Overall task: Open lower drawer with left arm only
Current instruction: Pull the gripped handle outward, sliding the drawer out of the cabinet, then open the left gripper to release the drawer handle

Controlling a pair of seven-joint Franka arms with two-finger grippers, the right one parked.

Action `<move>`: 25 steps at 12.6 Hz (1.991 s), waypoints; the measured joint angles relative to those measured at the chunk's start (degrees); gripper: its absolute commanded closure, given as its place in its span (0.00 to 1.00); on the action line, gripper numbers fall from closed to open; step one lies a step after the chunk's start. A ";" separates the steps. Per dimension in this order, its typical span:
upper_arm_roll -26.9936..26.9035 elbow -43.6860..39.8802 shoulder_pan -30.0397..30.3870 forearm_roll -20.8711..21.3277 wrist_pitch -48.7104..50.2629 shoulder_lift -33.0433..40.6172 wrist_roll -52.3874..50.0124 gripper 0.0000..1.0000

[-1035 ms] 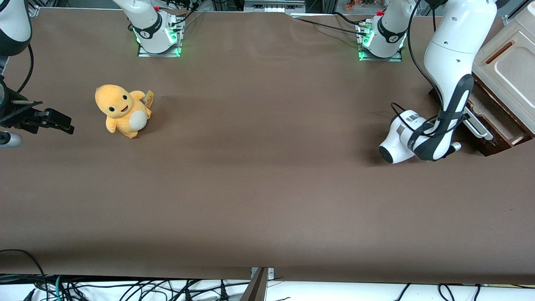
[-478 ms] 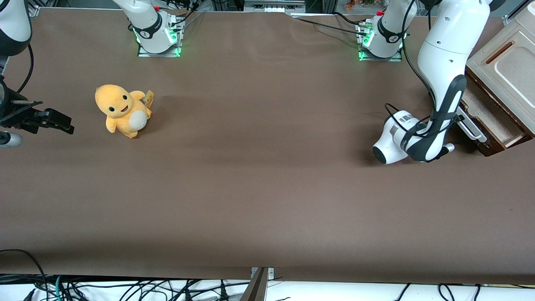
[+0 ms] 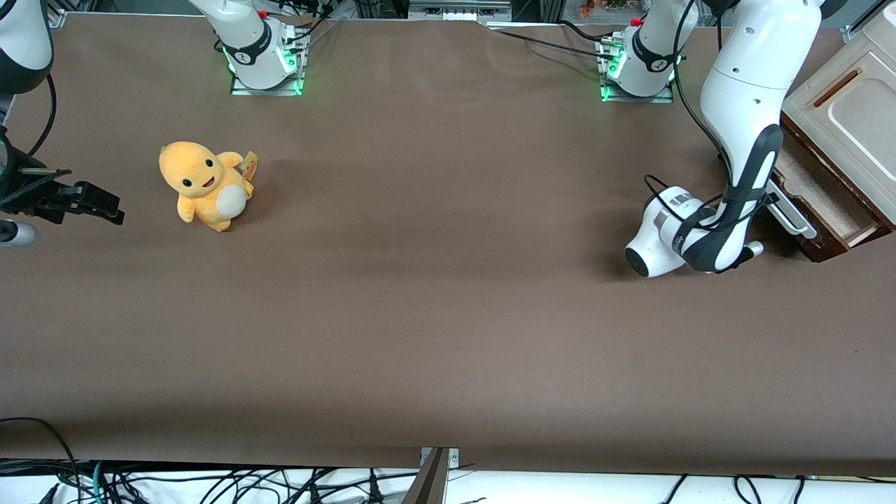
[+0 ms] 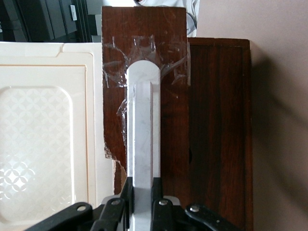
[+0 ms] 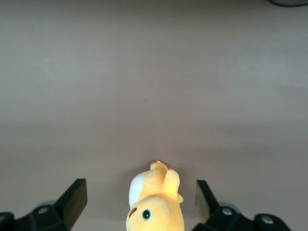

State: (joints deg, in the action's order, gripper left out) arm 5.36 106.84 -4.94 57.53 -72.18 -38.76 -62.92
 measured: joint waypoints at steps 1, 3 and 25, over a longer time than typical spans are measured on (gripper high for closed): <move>-0.03 -0.31 0.01 -0.17 0.00 -0.05 0.22 1.00; -0.03 -0.41 0.00 -0.20 0.05 -0.13 0.29 1.00; -0.06 -1.81 -1.32 -1.60 1.31 -1.52 0.87 0.00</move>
State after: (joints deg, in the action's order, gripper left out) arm 5.30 105.03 -6.27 55.93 -70.88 -40.28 -62.06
